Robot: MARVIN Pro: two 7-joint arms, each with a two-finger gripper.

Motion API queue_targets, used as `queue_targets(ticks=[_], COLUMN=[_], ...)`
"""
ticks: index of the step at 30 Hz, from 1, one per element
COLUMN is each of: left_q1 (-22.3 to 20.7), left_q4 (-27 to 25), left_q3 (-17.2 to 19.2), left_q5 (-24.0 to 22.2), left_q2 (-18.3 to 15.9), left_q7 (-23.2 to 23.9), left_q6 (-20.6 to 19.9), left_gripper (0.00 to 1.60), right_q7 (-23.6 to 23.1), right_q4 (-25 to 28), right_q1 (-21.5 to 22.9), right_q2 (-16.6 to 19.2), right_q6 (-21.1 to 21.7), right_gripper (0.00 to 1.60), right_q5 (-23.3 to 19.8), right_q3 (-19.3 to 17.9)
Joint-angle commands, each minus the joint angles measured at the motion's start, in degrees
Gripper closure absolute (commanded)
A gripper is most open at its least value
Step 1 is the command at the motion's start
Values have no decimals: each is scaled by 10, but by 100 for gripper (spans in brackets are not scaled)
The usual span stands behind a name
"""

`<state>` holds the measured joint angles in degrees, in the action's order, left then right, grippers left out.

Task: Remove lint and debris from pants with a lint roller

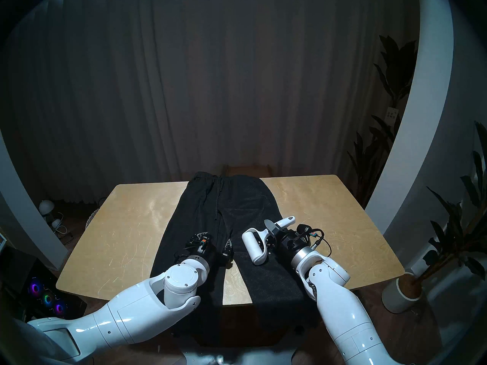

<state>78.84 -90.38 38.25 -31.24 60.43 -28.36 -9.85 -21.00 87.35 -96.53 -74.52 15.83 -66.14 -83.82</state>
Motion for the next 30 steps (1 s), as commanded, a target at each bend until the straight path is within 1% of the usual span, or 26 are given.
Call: queue_targets(ticks=[1, 16, 20, 30], left_q1=[-9, -24, -27, -37], left_q4=[10, 31, 38, 48], left_q3=[-7, -16, -15, -19], left_q5=[6, 9, 4, -2], left_q2=[8, 31, 36, 38], left_q7=[-5, -21, -23, -24], left_q6=[-21, -45, -50, -55], left_gripper=[0, 0, 0, 0], right_q7=[-24, -59, -63, -66], right_q4=[-14, -73, -81, -108], right_q1=[9, 36, 40, 58], right_q2=[18, 47, 56, 62], right_q6=[2, 4, 3, -12], right_gripper=[160, 160, 160, 160], right_q5=[-3, -8, -8, -4], right_q3=[-12, -45, -54, -72])
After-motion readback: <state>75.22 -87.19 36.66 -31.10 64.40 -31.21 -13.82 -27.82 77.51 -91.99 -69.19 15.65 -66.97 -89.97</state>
